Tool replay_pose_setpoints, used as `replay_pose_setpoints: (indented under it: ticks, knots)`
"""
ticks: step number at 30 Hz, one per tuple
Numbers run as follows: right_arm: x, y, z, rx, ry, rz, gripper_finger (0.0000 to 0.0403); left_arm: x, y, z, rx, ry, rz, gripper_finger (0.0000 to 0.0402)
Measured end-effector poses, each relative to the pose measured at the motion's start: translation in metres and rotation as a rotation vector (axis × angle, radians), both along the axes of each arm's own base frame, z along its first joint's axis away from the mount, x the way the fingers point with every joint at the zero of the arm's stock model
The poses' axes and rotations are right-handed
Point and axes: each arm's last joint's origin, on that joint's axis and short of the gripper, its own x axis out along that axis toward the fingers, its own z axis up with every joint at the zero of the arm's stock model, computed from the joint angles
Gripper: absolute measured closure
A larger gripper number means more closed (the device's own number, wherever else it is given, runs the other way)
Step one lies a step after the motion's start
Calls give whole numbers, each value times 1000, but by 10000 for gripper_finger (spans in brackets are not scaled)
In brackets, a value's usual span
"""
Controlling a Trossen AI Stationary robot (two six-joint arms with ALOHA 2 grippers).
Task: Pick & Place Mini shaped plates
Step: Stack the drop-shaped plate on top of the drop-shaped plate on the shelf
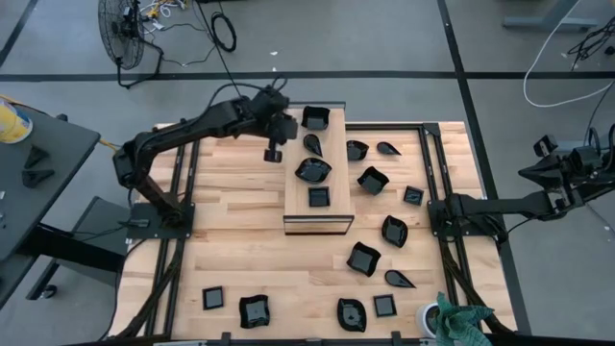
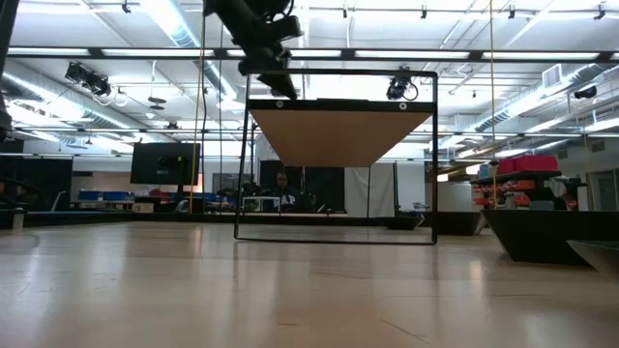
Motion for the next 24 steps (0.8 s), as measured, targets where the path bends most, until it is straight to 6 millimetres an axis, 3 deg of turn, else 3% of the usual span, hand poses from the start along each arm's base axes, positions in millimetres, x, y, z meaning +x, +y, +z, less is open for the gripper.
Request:
replay_pose_setpoints:
  ticks: [10,17,24]
  knots:
    - [0,0,0,0,0,1,392,-10,7,-3,-130,4,-10,385]
    - [0,0,0,0,0,0,392,-2,9,-14,-128,30,-210,396]
    - [0,0,0,0,0,0,392,13,17,-37,-105,80,-269,397]
